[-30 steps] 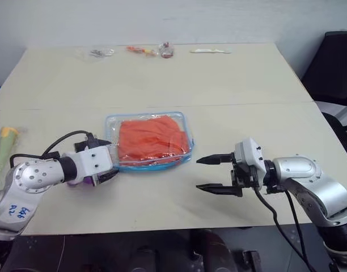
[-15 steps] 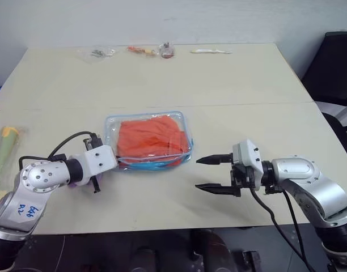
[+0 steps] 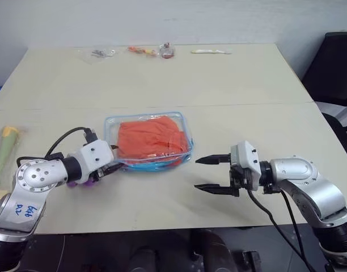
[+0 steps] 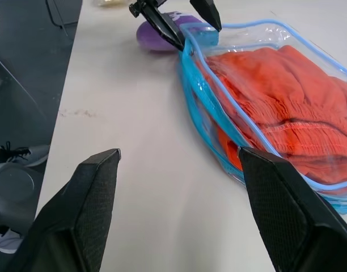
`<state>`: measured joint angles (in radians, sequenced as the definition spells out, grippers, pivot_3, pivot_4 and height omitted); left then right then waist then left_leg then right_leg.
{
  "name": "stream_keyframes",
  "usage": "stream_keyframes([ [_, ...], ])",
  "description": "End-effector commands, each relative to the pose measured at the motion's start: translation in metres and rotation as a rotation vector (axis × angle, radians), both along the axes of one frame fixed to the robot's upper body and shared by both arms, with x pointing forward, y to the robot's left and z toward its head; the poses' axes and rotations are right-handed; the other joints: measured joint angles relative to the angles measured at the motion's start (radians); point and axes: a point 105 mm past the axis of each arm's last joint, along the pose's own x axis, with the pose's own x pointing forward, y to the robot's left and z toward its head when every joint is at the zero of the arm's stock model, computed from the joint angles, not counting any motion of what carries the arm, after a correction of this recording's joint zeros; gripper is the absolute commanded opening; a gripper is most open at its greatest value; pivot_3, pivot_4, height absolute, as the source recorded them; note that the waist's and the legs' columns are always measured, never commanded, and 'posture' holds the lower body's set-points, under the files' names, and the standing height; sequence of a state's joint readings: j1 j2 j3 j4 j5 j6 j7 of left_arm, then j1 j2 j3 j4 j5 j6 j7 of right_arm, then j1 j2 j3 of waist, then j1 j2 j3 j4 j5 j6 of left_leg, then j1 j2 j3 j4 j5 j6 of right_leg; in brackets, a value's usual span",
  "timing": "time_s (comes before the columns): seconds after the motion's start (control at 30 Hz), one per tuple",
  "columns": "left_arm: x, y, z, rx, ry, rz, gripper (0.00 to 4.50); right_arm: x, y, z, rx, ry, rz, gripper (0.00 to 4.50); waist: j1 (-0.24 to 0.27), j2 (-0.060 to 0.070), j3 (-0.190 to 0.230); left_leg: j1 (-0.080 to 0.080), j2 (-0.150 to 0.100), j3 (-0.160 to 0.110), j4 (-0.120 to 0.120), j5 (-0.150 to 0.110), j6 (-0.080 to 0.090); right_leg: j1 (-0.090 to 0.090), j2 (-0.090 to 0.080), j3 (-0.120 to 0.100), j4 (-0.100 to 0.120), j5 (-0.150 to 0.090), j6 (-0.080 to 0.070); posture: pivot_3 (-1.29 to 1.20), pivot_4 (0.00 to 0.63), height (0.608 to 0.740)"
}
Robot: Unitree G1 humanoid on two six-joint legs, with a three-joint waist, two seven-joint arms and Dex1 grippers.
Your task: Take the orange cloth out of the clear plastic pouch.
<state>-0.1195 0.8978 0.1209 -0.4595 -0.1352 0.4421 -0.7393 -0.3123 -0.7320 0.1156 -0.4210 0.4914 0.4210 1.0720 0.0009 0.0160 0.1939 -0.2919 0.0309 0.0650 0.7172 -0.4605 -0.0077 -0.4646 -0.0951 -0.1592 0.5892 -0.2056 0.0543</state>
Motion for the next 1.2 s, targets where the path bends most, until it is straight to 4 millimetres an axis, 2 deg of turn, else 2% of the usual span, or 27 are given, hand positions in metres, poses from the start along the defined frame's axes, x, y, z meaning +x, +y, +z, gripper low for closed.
stream_keyframes([
  [0.03, 0.001, 0.000, 0.019, -0.014, -0.073, 0.009, 2.59, 0.000, 0.005, 0.004, 0.017, -0.037, 0.008, 3.42, 0.000, 0.000, 0.000, 0.000, 0.000, 0.000, 0.000, 0.000, 0.000, 0.000, 0.000, 0.000, 0.000, 0.000, 0.000, 0.00, 0.150, 0.740],
  [0.37, 0.001, -0.004, 0.020, -0.028, -0.069, -0.001, 2.59, 0.002, 0.006, 0.006, 0.018, -0.056, 0.003, 3.42, -0.001, 0.000, 0.000, 0.000, 0.000, 0.000, 0.000, 0.000, 0.000, 0.000, 0.000, 0.000, 0.000, 0.000, 0.000, 0.00, 0.150, 0.740],
  [0.5, -0.001, -0.001, 0.006, 0.051, -0.041, 0.014, 1.76, 0.003, 0.005, 0.006, 0.016, -0.059, -0.003, 3.42, -0.001, 0.000, 0.000, 0.000, 0.000, 0.000, 0.000, 0.000, 0.000, 0.000, 0.000, 0.000, 0.000, 0.000, 0.000, 0.00, 0.150, 0.740],
  [0.67, 0.000, 0.002, 0.004, 0.070, -0.041, 0.021, 1.76, 0.005, 0.005, 0.007, 0.019, -0.061, -0.007, 3.42, 0.000, 0.000, 0.000, 0.001, 0.000, 0.000, 0.000, 0.000, 0.000, 0.000, 0.000, 0.000, 0.000, 0.000, 0.000, 0.00, 0.150, 0.740],
  [0.87, 0.001, 0.002, 0.009, 0.063, -0.059, 0.012, 0.02, 0.006, 0.005, 0.008, 0.023, -0.062, -0.012, 3.42, -0.001, 0.000, 0.000, 0.001, 0.000, 0.000, 0.000, 0.000, 0.000, 0.000, 0.000, 0.000, 0.001, 0.000, 0.000, 0.00, 0.150, 0.740],
  [1.03, 0.003, -0.001, 0.018, 0.034, -0.080, 0.005, 0.02, 0.006, 0.007, 0.006, 0.013, -0.085, -0.007, 3.42, 0.000, 0.000, 0.000, 0.001, 0.000, 0.000, 0.001, 0.000, 0.000, 0.000, 0.000, 0.000, 0.001, 0.000, 0.000, 0.00, 0.150, 0.740],
  [1.2, 0.014, -0.007, 0.049, -0.053, -0.153, 0.058, 0.02, 0.016, 0.024, 0.004, 0.026, -0.148, -0.041, 3.42, 0.000, -0.001, 0.000, 0.001, 0.000, 0.000, 0.001, 0.000, 0.000, 0.001, 0.000, 0.000, 0.001, 0.000, 0.000, 0.00, 0.150, 0.740],
])
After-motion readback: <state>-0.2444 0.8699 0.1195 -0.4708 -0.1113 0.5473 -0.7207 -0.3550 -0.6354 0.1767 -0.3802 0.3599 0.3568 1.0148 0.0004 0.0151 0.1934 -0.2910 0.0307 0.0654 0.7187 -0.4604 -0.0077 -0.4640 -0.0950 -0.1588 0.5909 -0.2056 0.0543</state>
